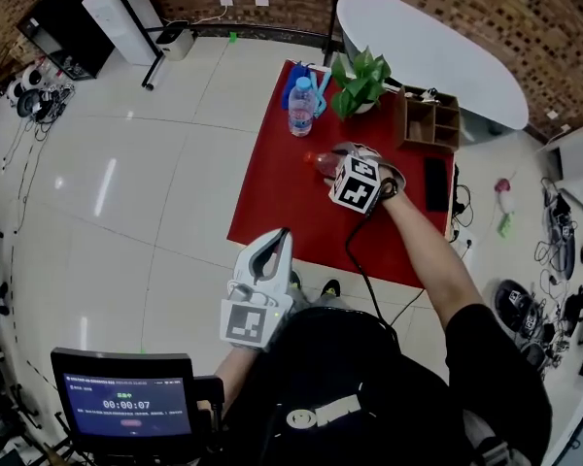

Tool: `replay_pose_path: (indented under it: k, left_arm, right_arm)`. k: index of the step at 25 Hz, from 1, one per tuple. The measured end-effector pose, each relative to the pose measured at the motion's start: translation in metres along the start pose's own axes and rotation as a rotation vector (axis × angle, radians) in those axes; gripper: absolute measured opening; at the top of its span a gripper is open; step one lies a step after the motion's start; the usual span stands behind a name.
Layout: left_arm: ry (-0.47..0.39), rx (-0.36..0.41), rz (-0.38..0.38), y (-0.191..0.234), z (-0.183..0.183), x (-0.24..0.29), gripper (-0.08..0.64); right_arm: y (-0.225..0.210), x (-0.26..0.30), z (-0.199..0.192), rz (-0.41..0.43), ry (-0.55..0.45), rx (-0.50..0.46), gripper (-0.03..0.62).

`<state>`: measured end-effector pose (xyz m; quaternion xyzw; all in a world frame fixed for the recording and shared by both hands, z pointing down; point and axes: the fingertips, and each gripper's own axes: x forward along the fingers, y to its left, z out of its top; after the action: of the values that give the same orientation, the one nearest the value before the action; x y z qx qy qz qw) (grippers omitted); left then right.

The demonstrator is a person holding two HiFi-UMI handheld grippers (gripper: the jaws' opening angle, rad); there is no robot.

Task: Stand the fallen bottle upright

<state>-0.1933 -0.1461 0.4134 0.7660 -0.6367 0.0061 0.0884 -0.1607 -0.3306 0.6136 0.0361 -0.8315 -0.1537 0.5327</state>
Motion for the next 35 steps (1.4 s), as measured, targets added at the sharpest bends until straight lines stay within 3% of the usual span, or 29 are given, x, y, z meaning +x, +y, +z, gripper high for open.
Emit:
replay_pose_path:
  k: [15,26,29,35]
  left_arm:
    - [-0.014,0.052,-0.132,-0.051,0.006,0.012,0.003]
    - [-0.009,0.077,-0.196,-0.084,0.007,0.018,0.003]
    - [-0.006,0.085,-0.202,-0.087,0.008,0.018,0.003]
    - [0.010,0.098,-0.212,-0.092,0.008,0.022,0.003]
  right_arm:
    - [-0.019,-0.100,-0.028,-0.142,-0.371,0.457,0.272]
    - [-0.016,-0.157,-0.065,-0.295,-0.713,0.702,0.273]
    - [-0.012,-0.160,-0.070,-0.323,-0.760,0.732,0.272]
    - [0.003,-0.144,-0.071,-0.376,-0.766,0.672,0.273]
